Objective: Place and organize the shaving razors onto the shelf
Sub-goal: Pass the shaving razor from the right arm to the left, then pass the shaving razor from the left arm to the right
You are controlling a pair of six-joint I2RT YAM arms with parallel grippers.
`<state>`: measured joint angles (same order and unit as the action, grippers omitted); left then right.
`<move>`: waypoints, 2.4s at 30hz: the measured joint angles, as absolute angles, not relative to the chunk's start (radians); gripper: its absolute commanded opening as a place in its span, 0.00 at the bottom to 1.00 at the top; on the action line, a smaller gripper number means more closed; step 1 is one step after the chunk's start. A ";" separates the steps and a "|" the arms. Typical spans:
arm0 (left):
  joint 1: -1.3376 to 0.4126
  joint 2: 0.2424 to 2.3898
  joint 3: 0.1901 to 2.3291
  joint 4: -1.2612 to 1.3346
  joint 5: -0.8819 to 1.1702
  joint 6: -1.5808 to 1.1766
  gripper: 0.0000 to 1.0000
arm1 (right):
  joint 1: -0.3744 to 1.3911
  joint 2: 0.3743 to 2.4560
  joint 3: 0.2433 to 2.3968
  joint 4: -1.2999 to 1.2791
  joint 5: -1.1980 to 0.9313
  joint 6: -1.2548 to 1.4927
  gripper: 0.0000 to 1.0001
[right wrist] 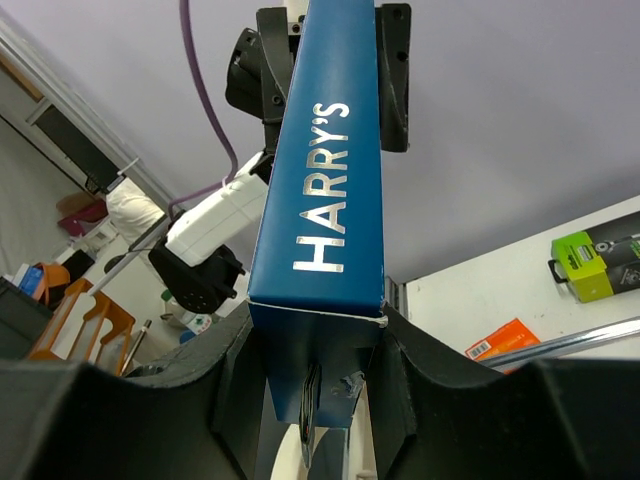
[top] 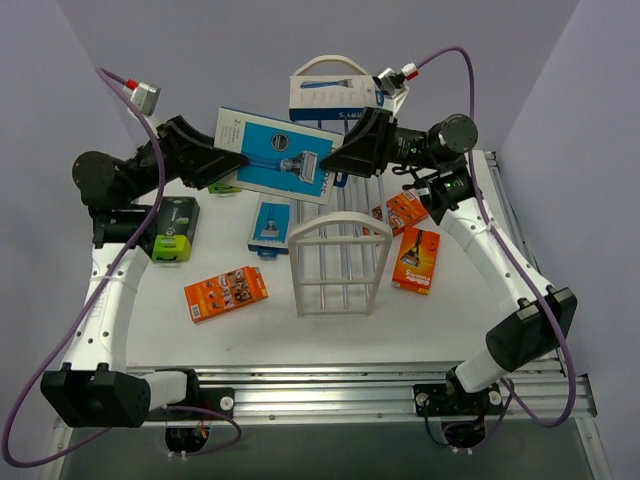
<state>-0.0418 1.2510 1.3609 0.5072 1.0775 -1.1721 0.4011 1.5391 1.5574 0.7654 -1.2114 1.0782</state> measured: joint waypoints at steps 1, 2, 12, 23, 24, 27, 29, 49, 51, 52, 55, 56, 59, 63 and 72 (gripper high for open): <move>-0.040 1.250 1.366 0.485 1.075 -1.151 0.58 | 0.401 1.540 1.558 0.760 -1.211 1.074 0.00; -0.039 1.249 1.372 0.462 1.072 -1.132 0.52 | 0.401 1.541 1.560 0.754 -1.210 1.069 0.00; -0.039 1.236 1.394 0.374 1.067 -1.076 0.24 | 0.390 1.547 1.575 0.699 -1.206 1.027 0.34; 0.030 1.234 1.386 0.387 1.030 -1.155 0.22 | 0.261 1.528 1.573 0.647 -1.139 1.019 0.51; 0.035 1.234 1.384 0.393 1.021 -1.169 0.18 | 0.249 1.522 1.572 0.645 -1.135 1.019 0.51; 0.037 1.234 1.365 0.422 0.995 -1.215 0.12 | 0.218 1.498 1.557 0.639 -1.129 1.018 0.51; 0.036 1.235 1.340 0.467 0.978 -1.266 0.09 | 0.213 1.484 1.547 0.637 -1.126 1.017 0.51; -0.057 1.251 1.230 0.635 0.766 -1.469 0.02 | 0.342 1.446 1.439 0.551 -1.019 0.963 0.54; -0.073 1.251 1.230 0.632 0.753 -1.457 0.02 | 0.356 1.446 1.439 0.549 -1.013 0.959 0.54; -0.079 1.252 1.230 0.631 0.748 -1.452 0.02 | 0.361 1.446 1.439 0.549 -1.010 0.960 0.55; -0.089 1.256 1.230 0.627 0.735 -1.439 0.02 | 0.367 1.446 1.439 0.557 -1.004 0.964 0.55; -0.092 1.258 1.230 0.624 0.731 -1.435 0.02 | 0.367 1.446 1.439 0.561 -1.003 0.966 0.56; -0.096 1.260 1.230 0.609 0.726 -1.422 0.02 | 0.368 1.446 1.439 0.580 -1.002 0.971 0.57; -0.100 1.261 1.230 0.595 0.725 -1.408 0.02 | 0.368 1.446 1.439 0.603 -0.999 0.978 0.57; -0.128 1.264 1.208 0.596 0.698 -1.401 0.02 | 0.366 1.448 1.435 0.641 -0.987 1.019 0.36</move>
